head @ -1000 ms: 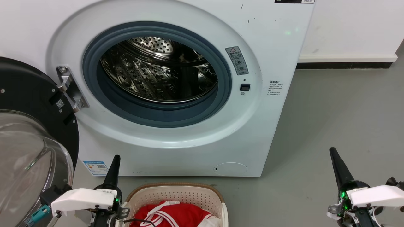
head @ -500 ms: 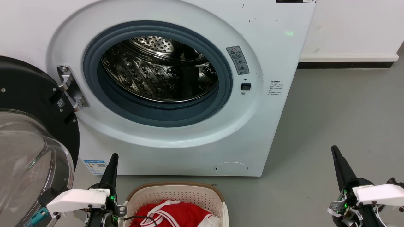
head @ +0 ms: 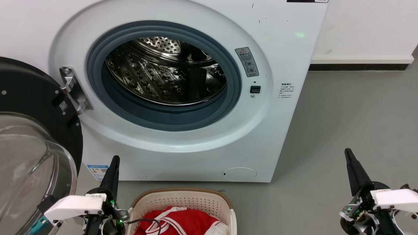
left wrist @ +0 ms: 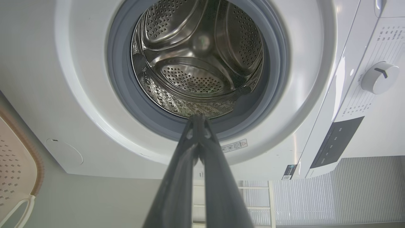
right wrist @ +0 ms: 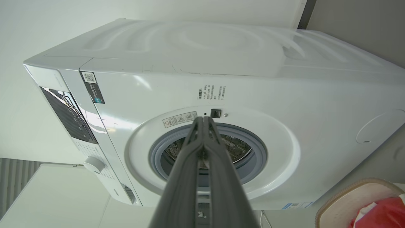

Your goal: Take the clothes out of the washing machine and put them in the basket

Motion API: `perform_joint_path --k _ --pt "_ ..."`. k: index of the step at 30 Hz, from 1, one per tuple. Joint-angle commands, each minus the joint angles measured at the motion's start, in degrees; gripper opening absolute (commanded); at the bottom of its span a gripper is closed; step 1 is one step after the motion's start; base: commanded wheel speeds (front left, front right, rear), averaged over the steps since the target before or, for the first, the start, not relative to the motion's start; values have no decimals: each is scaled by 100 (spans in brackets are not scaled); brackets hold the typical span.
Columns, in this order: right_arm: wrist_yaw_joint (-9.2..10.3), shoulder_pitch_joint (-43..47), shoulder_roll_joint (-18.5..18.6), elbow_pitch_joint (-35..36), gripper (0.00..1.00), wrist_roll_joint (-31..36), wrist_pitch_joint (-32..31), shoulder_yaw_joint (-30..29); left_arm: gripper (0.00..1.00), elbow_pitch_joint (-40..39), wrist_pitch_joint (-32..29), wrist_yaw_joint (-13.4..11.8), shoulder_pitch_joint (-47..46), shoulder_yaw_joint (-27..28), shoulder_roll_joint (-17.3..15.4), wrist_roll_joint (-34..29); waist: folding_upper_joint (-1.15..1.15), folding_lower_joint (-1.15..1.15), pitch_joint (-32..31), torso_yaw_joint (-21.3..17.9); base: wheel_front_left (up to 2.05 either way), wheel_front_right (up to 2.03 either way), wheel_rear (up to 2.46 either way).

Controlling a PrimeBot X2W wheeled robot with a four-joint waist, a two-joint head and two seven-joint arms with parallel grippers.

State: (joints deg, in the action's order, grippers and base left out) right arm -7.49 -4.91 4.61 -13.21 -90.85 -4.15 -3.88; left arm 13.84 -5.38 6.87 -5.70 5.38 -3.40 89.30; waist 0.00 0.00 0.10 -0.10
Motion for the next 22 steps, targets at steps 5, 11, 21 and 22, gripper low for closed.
perform_joint_path --k 5,11,21,22 --pt "0 -134 -15 -63 0 -244 -53 -38 0 19 -65 68 -63 64 16 243 0 0 5 6 0 0 0" --pt "0 -150 -26 -85 0 -332 -82 -60 0 27 -93 81 -72 96 26 356 0 0 8 10 0 0 0" --pt "0 -152 -45 -86 0 -304 -89 -83 0 27 -102 81 -72 104 31 348 0 0 8 10 0 0 0" --pt "0 -153 -46 -86 0 -300 -92 -85 0 27 -102 81 -72 105 31 347 0 0 8 10 0 0 0"
